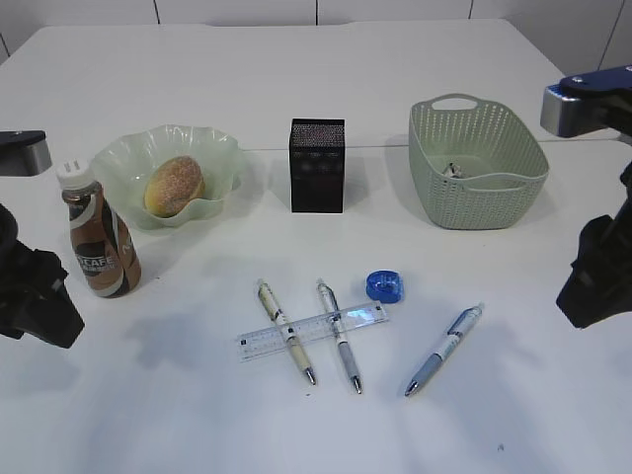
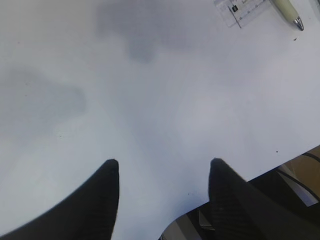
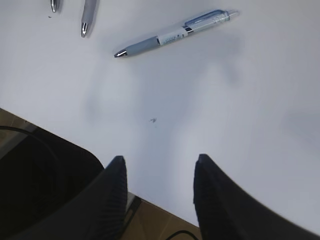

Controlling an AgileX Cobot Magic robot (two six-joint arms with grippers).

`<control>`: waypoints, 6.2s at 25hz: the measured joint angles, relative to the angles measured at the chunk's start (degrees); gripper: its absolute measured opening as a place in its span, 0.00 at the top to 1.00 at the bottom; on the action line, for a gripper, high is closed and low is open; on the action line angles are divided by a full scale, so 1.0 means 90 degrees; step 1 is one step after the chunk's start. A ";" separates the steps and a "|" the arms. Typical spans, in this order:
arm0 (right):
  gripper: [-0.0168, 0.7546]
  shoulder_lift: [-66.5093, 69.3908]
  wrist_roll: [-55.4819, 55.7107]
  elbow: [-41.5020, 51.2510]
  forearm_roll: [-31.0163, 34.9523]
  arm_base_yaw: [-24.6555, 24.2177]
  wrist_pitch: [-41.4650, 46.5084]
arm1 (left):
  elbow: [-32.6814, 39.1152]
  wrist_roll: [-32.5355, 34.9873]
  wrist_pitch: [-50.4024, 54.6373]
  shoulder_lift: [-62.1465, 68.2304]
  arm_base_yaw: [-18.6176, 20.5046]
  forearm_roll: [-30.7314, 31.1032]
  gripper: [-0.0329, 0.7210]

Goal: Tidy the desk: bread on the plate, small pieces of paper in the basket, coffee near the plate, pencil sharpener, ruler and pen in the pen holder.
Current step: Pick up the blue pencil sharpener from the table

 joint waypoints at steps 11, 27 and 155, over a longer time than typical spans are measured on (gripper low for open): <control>0.52 -0.0014 -0.1789 0.0000 -0.0429 0.0000 -0.0527 | 0.0000 0.0000 0.0015 0.0000 0.0000 0.0000 0.42; 0.52 0.2004 -0.3693 -0.1033 -0.0767 0.0000 -0.0843 | 0.0000 0.0000 -0.0057 0.0000 0.0000 0.0000 0.42; 0.53 0.5534 -0.6612 -0.4119 0.0968 0.0000 -0.1786 | 0.0000 0.0000 -0.0532 0.0000 0.0000 0.0027 0.42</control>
